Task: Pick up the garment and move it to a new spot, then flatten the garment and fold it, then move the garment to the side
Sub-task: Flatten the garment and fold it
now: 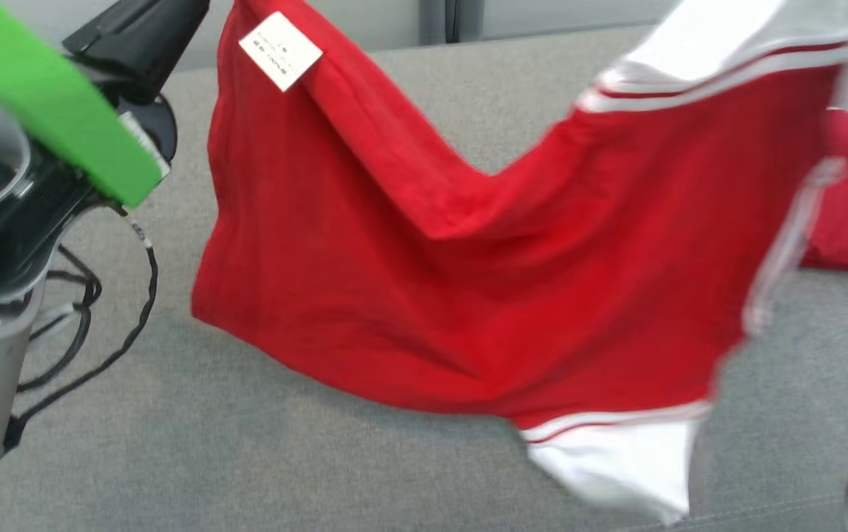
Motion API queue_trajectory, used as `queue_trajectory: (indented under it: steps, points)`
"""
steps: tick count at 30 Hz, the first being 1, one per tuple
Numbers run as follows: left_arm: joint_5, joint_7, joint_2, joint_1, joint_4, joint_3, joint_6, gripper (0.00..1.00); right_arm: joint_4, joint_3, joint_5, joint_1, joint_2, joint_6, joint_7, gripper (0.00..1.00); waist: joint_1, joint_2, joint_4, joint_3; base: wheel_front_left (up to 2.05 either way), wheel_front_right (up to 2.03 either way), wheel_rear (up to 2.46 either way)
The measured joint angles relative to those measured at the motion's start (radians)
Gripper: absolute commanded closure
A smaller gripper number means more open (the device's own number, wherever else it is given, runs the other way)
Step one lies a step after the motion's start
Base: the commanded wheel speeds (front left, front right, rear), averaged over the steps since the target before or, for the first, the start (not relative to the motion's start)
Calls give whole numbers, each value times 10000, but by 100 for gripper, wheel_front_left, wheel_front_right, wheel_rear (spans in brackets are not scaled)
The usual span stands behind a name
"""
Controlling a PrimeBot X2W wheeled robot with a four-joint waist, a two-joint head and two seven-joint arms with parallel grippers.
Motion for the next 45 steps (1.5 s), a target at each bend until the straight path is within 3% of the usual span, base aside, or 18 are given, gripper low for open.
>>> queue_trajectory:
  steps: [3, 6, 10, 11, 16, 19, 25, 31, 37, 45]
  points:
    - [82, 500, -35, -555, 1081, -453, 94, 100, 1645, 543, -1223, -307, 155, 0, 146, 100, 0, 0, 113, 381, 0, 0, 0]
    - [713, 571, -305, -1646, 2167, -732, 165, 100, 2899, 617, -2849, -1721, 282, -2, -228, 100, 0, 0, 245, 765, 0, 0, 0]
    - [2173, -433, -880, -4108, 2638, -748, 127, 100, 3601, 150, -4648, -4809, 688, 2, -1421, 100, 0, 0, 457, 1277, 0, 0, 0]
    - [2552, -646, -972, -4655, 2642, -838, -117, 100, 3676, -31, -4974, -5420, 784, 2, -1735, 100, 0, 0, 512, 1403, 0, 0, 0]
    - [3505, -2186, -1523, -5683, 3053, -717, -489, 100, 4226, -581, -5313, -6966, 1131, 6, -2729, 100, 0, 0, 753, 2072, 0, 0, 0]
    - [3793, -3210, -1618, -5003, 3515, -855, -928, 100, 4928, -424, -5141, -6307, 1214, 6, -2761, 100, 0, 0, 833, 2636, 0, 0, 0]
    - [3937, -4376, -1517, -2915, 4431, -1112, -1135, 100, 4600, -397, -3935, -4296, 1172, 0, -2644, 100, 1, 0, 765, 3465, 0, 0, 0]
    - [4107, -5823, -1402, -1378, 5965, -1126, -1480, 100, 3887, 94, -1421, -2374, 1143, 31, -3030, 100, 1, 0, 592, 4101, 0, 0, 0]
    - [4117, -7183, -1390, -504, 6995, -1104, -1705, 100, 3595, 663, -637, -797, 1152, 744, -3486, 100, 1, 0, 442, 3926, 0, 0, 0]
    - [3969, -7779, -1534, -18, 7187, -1055, -1900, 100, 2894, 1225, -479, 434, 1149, 1103, -3568, 100, 0, 0, 349, 3101, 0, 0, 0]
